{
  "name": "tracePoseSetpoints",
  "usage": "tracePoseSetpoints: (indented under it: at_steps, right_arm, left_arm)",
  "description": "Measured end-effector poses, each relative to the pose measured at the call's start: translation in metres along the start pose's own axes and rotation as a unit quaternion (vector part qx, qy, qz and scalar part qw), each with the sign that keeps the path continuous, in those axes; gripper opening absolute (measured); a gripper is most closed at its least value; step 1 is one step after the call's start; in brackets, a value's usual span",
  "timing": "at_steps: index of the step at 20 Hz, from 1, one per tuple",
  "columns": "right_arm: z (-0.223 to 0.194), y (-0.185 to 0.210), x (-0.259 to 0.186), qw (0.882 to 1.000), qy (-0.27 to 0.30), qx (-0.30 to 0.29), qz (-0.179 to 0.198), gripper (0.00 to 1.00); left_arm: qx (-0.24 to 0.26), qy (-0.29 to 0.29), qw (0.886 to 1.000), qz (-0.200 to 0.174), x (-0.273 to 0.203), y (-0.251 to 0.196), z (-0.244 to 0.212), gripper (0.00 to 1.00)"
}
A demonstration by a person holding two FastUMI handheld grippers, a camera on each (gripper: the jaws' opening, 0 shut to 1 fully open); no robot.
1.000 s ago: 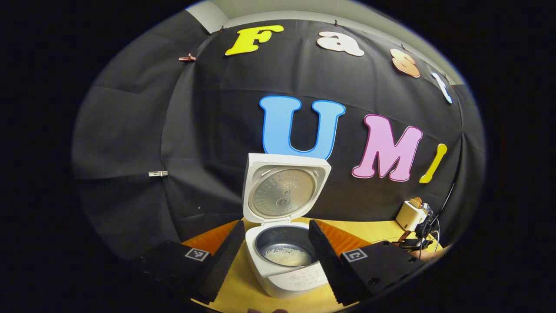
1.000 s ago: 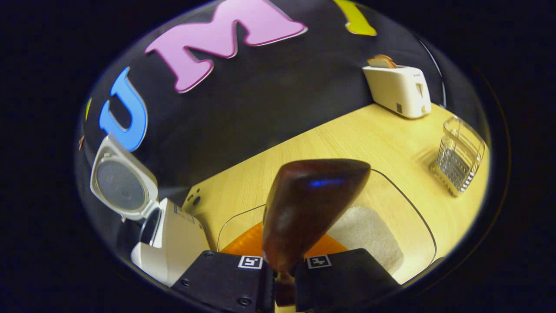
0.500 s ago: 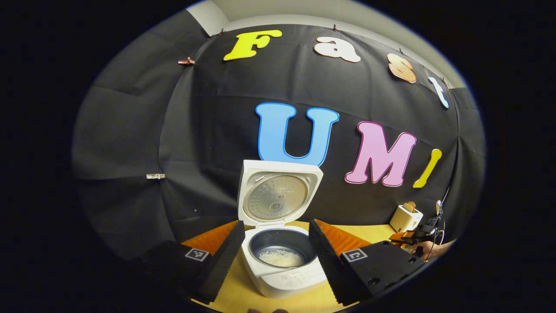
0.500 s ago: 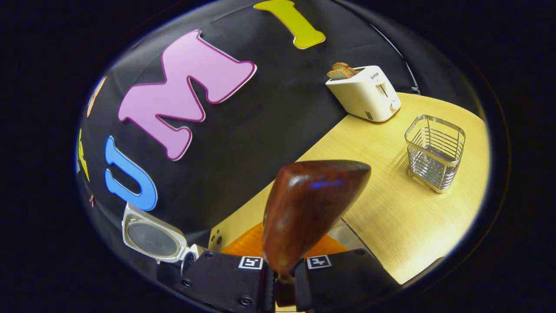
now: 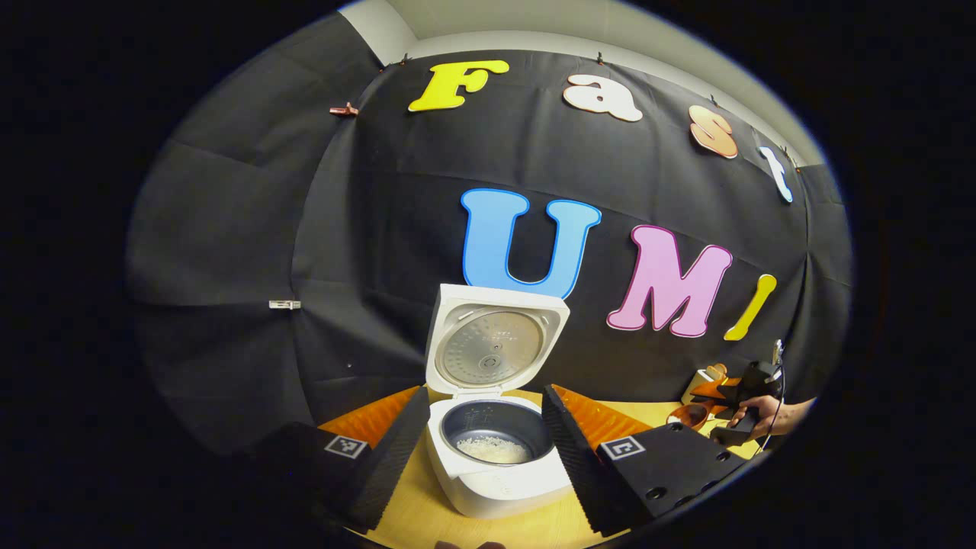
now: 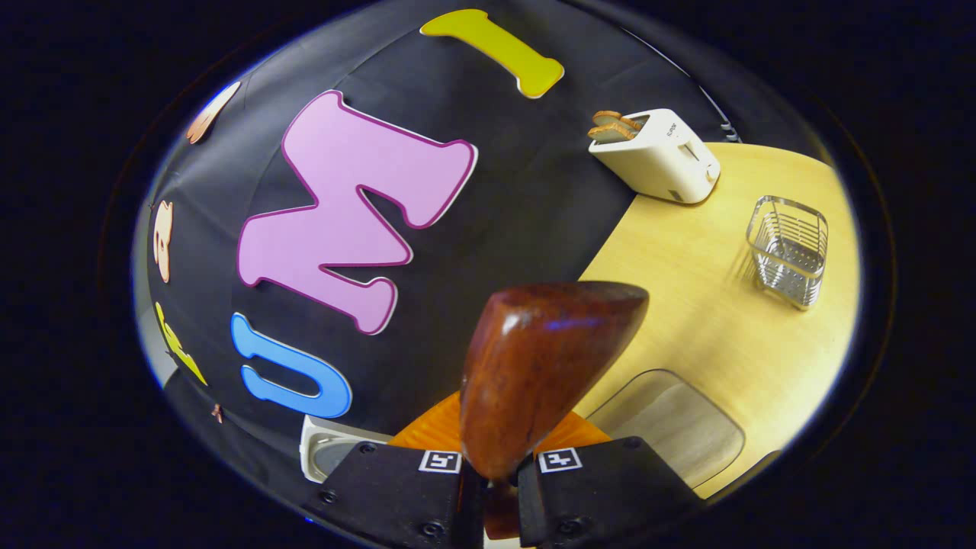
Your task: Close the left gripper, press the button to open the rice cooker; take a wooden spoon from the chopstick holder with the right hand, scoop a spoonful of rice and pour it into the rice cooker, then put the wooden spoon back into the chopstick holder.
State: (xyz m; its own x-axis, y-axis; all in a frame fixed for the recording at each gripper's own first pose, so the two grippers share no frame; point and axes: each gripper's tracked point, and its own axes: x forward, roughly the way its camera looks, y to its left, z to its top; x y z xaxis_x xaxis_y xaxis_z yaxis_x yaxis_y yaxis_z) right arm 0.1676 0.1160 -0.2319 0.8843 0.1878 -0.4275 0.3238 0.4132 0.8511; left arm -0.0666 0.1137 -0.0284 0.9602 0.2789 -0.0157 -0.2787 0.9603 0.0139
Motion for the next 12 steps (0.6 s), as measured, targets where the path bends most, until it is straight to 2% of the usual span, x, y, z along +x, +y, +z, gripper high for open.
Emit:
tracePoseSetpoints:
  at_steps: [7,12]
  right_arm:
    - [-0.058,0.104,0.028,0.997,0.054,-0.001,0.062,0.21]
    - [-0.135,0.165,0.040,0.989,0.108,-0.028,0.100,0.22]
  left_arm:
    - [-0.002,-0.007,1.000,0.026,-0.024,0.015,-0.002,0.94]
    - [-0.015,0.000,0.999,0.042,-0.038,0.024,-0.006,0.94]
